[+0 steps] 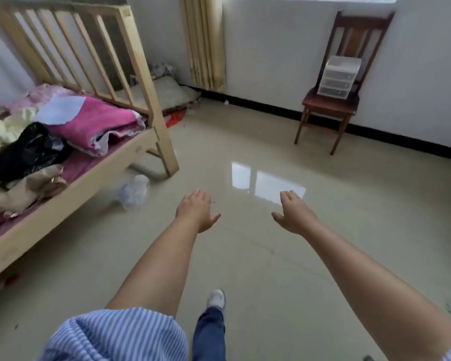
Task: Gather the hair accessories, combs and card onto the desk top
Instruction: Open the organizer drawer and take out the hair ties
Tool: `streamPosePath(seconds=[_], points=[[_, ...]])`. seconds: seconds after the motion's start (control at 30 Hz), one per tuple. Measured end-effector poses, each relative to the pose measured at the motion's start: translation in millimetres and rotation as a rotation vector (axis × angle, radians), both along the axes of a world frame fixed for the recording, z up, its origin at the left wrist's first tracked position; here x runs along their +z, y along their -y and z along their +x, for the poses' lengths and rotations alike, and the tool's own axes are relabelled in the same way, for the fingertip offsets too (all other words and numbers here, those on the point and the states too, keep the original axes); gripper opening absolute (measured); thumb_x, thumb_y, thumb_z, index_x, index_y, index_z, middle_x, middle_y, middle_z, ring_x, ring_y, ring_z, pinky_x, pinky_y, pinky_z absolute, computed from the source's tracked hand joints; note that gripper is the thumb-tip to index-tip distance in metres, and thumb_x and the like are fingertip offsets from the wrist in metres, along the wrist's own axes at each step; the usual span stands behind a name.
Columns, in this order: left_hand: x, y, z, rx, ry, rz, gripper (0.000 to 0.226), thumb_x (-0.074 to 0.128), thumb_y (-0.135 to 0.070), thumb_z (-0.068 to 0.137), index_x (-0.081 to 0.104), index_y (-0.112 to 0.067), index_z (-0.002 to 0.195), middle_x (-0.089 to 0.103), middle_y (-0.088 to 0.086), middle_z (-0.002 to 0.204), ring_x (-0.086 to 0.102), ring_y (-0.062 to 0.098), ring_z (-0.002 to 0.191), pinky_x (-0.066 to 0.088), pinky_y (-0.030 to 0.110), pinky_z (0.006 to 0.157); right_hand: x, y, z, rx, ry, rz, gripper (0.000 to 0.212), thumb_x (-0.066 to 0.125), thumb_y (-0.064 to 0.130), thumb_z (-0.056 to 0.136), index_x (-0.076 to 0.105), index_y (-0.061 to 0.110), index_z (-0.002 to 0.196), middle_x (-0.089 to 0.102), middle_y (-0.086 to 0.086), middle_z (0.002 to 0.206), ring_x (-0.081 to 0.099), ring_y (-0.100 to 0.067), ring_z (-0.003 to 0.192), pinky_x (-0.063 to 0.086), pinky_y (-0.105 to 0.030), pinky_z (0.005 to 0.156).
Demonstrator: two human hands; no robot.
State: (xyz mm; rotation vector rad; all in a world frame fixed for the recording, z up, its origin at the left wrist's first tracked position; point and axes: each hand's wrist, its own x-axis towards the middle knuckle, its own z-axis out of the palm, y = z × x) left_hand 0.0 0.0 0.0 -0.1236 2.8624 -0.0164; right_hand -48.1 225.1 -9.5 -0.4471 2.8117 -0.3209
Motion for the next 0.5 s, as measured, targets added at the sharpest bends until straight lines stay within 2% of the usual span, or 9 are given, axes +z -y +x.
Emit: streamPosePath(seconds=[0.1, 0.23, 0.4, 0.5], points=[[-12.0, 17.8, -101.7, -0.036, 0.046, 0.072, 0.065, 0.042, -0.041, 0.095, 0.018, -0.004, 0.143, 0.017, 0.012, 0.156, 0.012, 0.024, 0.145, 0.015, 0.036, 0.119, -5.3, 15.6, -88.4, -0.140, -0.015, -0.019, 0.043, 0.051, 0.026, 0.092, 0.039, -0.001, 0.123, 0.044, -0.017, 0.134, 0.036, -0.031, 0.128, 0.036, -0.038, 0.104], [-14.2, 11.4, -243.2, -0.177, 0.091, 0.052, 0.060, 0.047, -0.037, 0.094, 0.025, -0.004, 0.140, 0.026, 0.013, 0.152, 0.016, 0.025, 0.143, 0.018, 0.037, 0.118, -1.6, 17.3, -197.6, -0.275, 0.039, 0.010, 0.042, 0.050, 0.028, 0.092, 0.040, 0.000, 0.122, 0.045, -0.016, 0.132, 0.037, -0.030, 0.126, 0.038, -0.038, 0.101], [-28.4, -50.4, -407.8, -0.417, 0.113, 0.055, 0.062, 0.048, -0.036, 0.094, 0.024, -0.002, 0.140, 0.026, 0.013, 0.152, 0.014, 0.026, 0.144, 0.016, 0.038, 0.119, -11.2, -18.0, -331.0, -0.405, 0.056, 0.018, 0.052, 0.051, 0.034, 0.091, 0.036, 0.001, 0.128, 0.042, -0.016, 0.138, 0.034, -0.030, 0.130, 0.035, -0.039, 0.105], [-41.0, -88.7, -507.5, -0.501, 0.058, 0.084, 0.063, 0.047, -0.037, 0.094, 0.021, -0.004, 0.142, 0.021, 0.011, 0.154, 0.010, 0.025, 0.145, 0.013, 0.038, 0.120, -22.6, -46.4, -427.4, -0.428, 0.006, 0.027, 0.047, 0.051, 0.034, 0.091, 0.041, 0.000, 0.122, 0.047, -0.017, 0.131, 0.039, -0.029, 0.124, 0.036, -0.038, 0.103]])
